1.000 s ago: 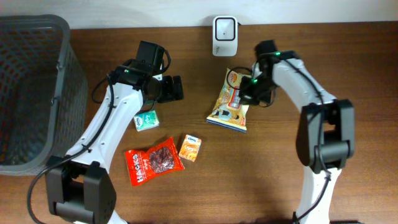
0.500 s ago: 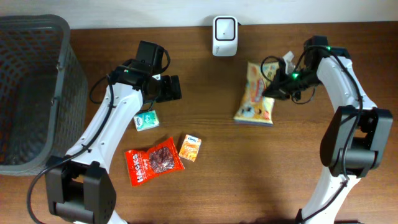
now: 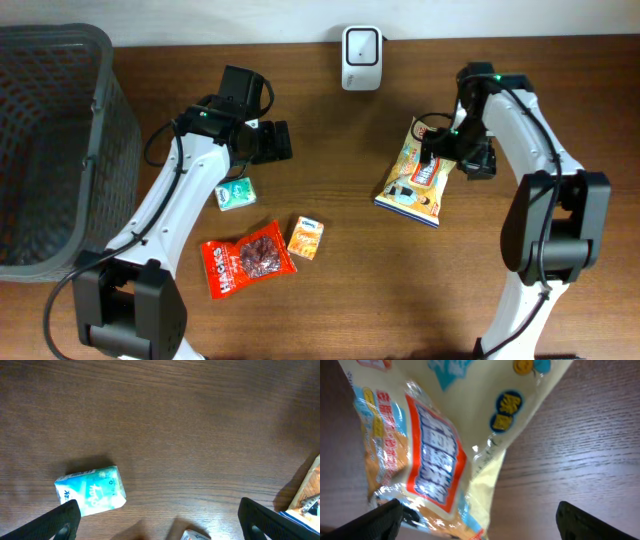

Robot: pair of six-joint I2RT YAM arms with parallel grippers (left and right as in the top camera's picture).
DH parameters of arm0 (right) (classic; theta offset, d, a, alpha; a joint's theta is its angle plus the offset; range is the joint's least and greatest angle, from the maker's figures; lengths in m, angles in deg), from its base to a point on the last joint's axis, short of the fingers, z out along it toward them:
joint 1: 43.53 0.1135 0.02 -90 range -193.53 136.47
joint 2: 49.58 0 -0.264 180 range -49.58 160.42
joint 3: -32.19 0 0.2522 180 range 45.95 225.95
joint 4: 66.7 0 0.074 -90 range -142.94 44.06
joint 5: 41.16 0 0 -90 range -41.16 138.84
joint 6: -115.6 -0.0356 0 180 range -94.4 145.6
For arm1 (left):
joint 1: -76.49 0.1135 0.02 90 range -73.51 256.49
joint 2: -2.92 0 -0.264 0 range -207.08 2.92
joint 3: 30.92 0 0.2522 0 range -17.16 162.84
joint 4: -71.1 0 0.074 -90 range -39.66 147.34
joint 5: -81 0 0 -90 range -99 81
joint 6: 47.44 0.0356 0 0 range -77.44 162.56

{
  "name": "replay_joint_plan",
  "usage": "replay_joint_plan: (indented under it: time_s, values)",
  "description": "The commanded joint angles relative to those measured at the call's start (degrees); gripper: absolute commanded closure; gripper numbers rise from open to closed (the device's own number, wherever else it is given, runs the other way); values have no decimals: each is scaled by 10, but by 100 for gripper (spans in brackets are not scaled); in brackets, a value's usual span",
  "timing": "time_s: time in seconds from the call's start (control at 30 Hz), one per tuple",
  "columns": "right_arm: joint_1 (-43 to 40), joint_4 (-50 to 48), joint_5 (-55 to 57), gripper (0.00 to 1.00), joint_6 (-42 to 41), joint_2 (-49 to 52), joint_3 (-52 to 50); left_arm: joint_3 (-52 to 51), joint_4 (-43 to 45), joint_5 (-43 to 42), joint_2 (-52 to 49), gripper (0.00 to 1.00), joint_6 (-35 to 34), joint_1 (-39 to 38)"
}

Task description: Scan the item barcode

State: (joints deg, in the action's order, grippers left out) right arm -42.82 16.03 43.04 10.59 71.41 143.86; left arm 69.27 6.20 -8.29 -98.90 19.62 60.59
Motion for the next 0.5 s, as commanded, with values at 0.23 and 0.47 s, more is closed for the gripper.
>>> replay_joint_plan:
  time_s: [0.23, 0.47]
  values:
    - [110, -30, 154, 1, -190, 45, -7, -3, -3, 6, 4, 1, 7, 0]
    - [108, -42, 156, 1, -196, 86, -8, -3, -3, 6, 4, 1, 7, 0]
